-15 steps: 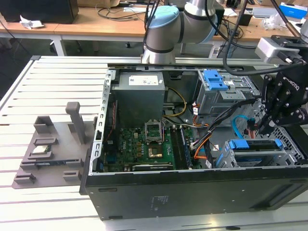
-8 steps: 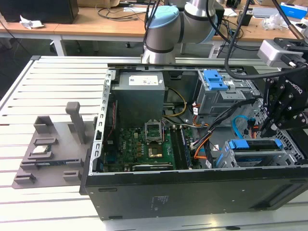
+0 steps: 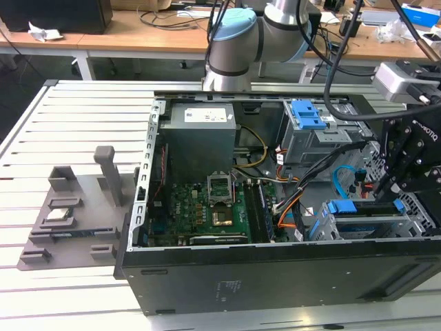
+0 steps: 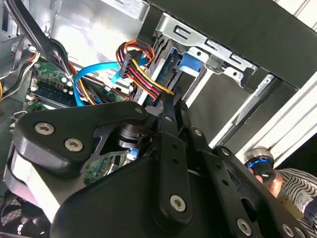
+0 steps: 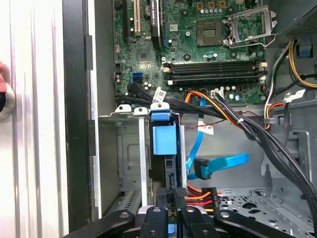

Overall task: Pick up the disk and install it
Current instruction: 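Insert the first disk wire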

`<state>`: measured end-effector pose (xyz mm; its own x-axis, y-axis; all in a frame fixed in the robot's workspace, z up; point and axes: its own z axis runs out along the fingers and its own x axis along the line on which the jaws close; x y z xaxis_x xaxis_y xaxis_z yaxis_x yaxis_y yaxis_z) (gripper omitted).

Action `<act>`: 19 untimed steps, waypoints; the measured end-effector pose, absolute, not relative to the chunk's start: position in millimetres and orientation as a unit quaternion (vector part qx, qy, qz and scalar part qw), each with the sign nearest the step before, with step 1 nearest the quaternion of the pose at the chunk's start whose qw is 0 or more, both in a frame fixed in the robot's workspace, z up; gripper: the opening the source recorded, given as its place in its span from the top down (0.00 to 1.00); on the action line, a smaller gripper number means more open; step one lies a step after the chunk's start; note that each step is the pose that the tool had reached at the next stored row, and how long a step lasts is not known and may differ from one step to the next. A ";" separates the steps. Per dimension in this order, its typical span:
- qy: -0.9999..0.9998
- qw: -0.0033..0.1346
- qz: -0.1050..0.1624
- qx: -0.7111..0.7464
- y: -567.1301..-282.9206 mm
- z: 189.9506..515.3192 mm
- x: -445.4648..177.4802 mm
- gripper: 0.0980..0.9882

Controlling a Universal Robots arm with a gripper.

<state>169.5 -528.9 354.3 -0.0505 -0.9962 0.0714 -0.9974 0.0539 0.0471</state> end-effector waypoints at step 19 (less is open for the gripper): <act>-0.725 0.042 0.008 0.688 -523.2 338.6 174.3 0.93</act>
